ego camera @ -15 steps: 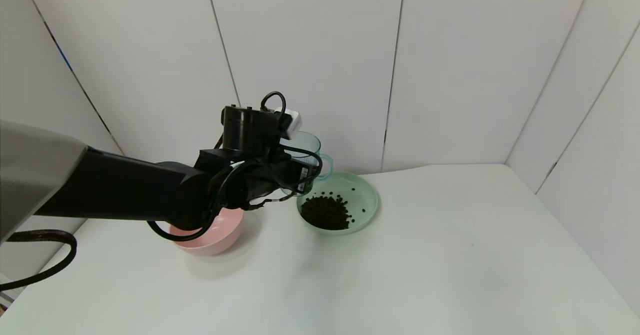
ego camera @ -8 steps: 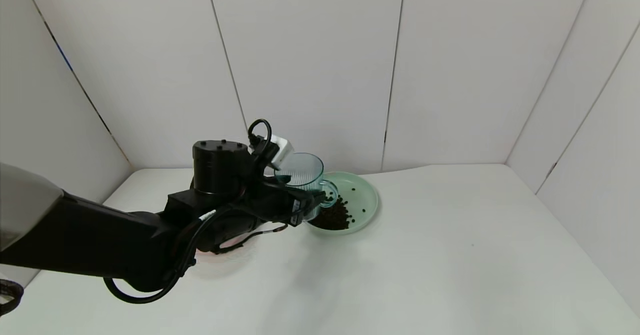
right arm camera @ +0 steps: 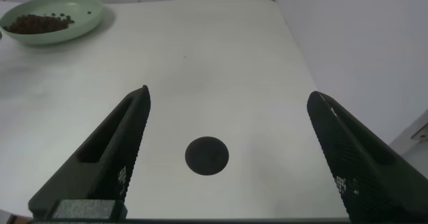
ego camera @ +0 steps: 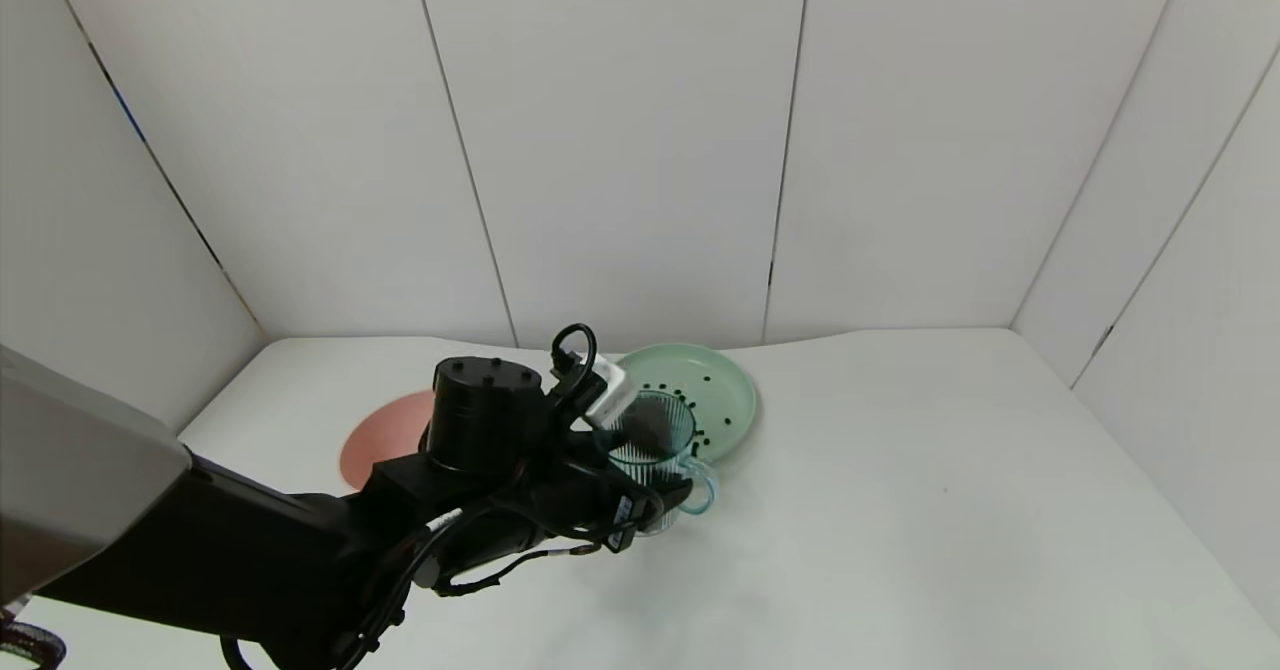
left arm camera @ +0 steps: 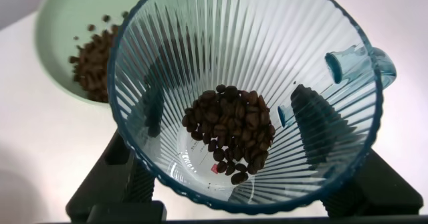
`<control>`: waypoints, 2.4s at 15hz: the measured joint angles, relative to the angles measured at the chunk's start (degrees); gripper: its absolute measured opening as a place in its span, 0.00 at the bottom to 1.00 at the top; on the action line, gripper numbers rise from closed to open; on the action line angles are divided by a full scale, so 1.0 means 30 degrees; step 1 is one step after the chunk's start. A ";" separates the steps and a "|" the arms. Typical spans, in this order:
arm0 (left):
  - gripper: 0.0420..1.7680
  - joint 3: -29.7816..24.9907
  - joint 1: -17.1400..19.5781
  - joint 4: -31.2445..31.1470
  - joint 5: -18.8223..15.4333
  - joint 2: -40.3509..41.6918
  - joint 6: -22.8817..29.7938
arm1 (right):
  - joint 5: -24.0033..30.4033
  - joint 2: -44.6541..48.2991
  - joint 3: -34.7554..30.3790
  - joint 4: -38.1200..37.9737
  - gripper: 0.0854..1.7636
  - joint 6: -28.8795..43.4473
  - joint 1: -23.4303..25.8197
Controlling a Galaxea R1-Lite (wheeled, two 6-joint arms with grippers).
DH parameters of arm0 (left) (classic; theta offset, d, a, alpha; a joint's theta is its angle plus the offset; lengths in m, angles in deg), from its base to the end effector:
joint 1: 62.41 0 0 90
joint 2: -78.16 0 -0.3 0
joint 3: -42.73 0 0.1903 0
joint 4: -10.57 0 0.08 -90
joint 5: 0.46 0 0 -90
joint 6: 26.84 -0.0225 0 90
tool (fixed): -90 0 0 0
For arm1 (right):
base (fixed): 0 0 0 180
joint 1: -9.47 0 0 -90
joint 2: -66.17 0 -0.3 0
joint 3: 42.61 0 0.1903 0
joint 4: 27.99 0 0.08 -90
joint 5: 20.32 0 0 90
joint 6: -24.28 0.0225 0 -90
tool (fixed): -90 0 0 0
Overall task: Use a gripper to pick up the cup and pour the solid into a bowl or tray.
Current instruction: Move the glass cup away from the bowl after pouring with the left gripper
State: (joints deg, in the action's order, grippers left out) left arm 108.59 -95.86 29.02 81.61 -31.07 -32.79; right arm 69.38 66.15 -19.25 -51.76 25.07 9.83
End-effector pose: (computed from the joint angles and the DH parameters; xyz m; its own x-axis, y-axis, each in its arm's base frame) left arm 0.2736 -0.1844 0.1095 0.6734 -0.6102 -0.4173 0.6833 0.7293 0.0362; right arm -0.0228 0.0000 0.0747 0.9999 -0.0115 -0.0075 0.0116 0.9998 0.0137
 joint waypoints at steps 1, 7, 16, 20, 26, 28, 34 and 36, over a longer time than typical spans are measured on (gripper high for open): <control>0.73 -0.0248 -0.0114 0.0045 -0.0378 0.0000 0.0000 | 0.0000 0.0000 0.0000 -0.0004 0.97 0.0000 0.0008; 0.73 -0.2731 -0.0289 0.2491 -0.2377 -0.0077 -0.0882 | -0.0004 0.0000 0.0000 -0.0004 0.97 -0.0008 0.0000; 0.73 -0.7278 0.1073 0.7709 -0.3231 -0.0488 -0.1991 | 0.0016 0.0000 0.0000 -0.0012 0.97 -0.0008 0.0000; 0.73 -0.8086 0.1983 1.0585 -0.3235 -0.1398 -0.1938 | 0.0000 0.0000 0.0000 0.0008 0.97 -0.0008 0.0000; 0.73 -0.8773 0.2174 1.4491 -0.3206 -0.3446 -0.1849 | 0.0000 0.0000 0.0000 -0.0004 0.97 -0.0008 0.0000; 0.73 -0.8895 0.2211 1.4543 -0.3194 -0.3694 -0.1845 | -0.0004 0.0000 0.0000 -0.0004 0.97 0.0008 0.0000; 0.78 -0.9094 0.2186 1.4580 -0.3186 -0.3730 -0.1837 | 0.0000 0.0000 0.0000 -0.0004 0.97 0.0000 0.0000; 0.83 -0.9102 0.2186 1.4580 -0.3186 -0.3730 -0.1849 | -0.0004 0.0000 0.0000 0.0000 0.97 -0.0008 0.0000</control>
State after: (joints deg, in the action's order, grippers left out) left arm 81.28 -89.31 72.76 72.05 -42.26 -38.33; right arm 69.37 66.15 -19.25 -51.76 25.05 9.83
